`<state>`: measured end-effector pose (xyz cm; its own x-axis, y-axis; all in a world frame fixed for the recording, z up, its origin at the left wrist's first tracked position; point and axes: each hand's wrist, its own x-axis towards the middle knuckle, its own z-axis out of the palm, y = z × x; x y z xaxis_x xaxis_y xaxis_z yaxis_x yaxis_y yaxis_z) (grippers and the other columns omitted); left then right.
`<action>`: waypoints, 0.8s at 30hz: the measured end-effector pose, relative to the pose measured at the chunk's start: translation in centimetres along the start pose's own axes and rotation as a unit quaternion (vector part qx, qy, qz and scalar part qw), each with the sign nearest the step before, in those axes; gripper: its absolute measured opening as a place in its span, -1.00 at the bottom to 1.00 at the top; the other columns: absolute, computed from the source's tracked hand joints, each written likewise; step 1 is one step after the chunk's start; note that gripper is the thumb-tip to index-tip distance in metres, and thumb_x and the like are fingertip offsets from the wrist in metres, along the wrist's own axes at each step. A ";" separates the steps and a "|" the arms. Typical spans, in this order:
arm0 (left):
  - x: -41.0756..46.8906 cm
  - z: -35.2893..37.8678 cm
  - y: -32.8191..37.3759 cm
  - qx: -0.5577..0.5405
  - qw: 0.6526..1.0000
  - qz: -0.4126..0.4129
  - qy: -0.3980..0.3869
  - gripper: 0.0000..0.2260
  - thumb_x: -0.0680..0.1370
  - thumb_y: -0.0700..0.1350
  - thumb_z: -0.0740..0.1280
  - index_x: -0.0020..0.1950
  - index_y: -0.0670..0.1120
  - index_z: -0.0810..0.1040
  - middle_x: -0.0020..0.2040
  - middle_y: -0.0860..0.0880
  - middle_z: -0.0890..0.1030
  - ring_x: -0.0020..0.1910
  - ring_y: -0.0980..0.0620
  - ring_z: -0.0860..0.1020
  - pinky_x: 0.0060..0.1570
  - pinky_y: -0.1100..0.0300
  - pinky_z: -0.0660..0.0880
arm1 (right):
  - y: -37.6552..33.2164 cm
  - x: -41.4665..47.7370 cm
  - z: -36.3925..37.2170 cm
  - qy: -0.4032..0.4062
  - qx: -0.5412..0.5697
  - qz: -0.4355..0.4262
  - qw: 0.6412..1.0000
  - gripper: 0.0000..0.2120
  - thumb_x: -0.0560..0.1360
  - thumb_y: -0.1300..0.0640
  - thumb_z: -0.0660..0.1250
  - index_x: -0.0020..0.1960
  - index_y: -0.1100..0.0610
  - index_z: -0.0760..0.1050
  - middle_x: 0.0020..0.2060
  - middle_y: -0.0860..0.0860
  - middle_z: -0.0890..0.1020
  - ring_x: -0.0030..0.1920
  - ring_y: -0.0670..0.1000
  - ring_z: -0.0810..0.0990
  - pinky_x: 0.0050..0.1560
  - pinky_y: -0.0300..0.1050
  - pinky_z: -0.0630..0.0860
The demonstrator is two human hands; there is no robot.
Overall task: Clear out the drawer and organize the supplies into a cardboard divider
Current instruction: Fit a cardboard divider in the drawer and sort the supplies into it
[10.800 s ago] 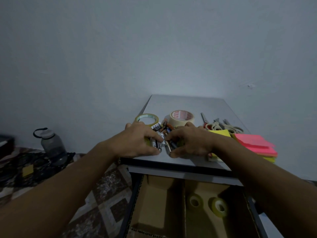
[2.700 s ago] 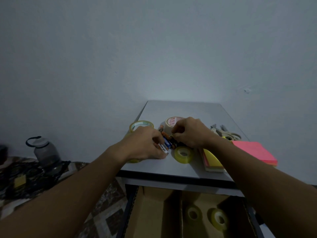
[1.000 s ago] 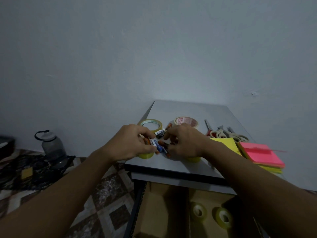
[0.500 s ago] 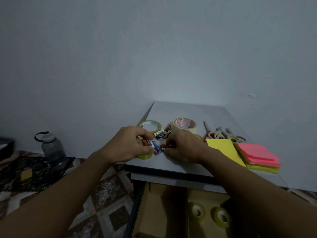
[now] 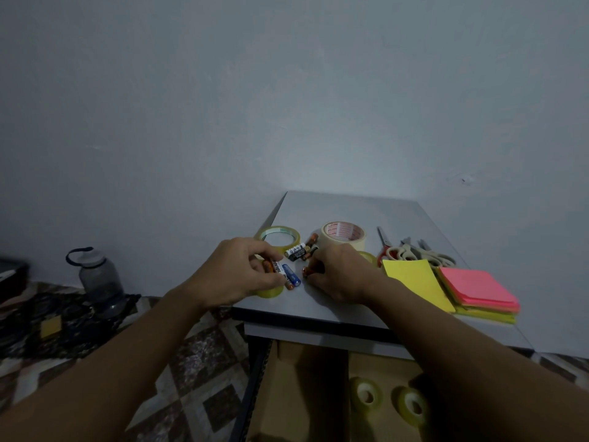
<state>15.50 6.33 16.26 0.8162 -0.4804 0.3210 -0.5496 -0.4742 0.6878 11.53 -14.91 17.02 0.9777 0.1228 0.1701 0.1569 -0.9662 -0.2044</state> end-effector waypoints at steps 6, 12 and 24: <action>-0.4 -0.1 0.1 -0.010 1.000 0.012 0.013 -0.68 0.38 -0.03 0.58 0.10 0.02 0.67 -0.27 -0.04 0.66 -0.22 -0.04 0.64 -0.15 0.08 0.63 | -0.1 0.4 0.3 0.002 -0.004 0.003 1.000 -0.78 0.57 0.05 0.31 0.04 0.18 0.60 -0.10 0.09 0.65 -0.13 0.04 0.62 -0.07 0.02 0.63; -1.5 -0.8 1.5 -0.008 0.999 0.040 0.035 -0.68 0.38 -0.07 0.59 0.11 -0.02 0.68 -0.19 0.01 0.66 -0.19 0.00 0.64 -0.13 0.27 0.58 | -0.1 0.2 -1.1 0.083 0.094 0.018 0.992 -0.81 0.54 0.11 0.36 0.08 0.18 0.64 -0.21 -0.05 0.61 -0.21 -0.10 0.55 -0.26 -0.34 0.39; -10.4 1.0 4.3 0.006 0.992 0.121 -0.037 -0.69 0.38 0.00 0.57 0.08 -0.01 0.69 -0.12 0.06 0.64 -0.22 0.02 0.65 -0.11 0.07 0.60 | -0.1 -7.1 -4.1 0.144 0.250 0.063 0.955 -0.79 0.45 0.11 0.49 0.03 0.11 0.55 -0.21 0.03 0.71 -0.29 -0.11 0.65 -0.22 -0.13 0.57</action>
<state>4.49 8.54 15.17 0.6456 -0.6339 0.4258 -0.7296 -0.3473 0.5892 3.95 -16.61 19.82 0.9255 -0.1237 0.3579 0.1589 -0.7309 -0.6637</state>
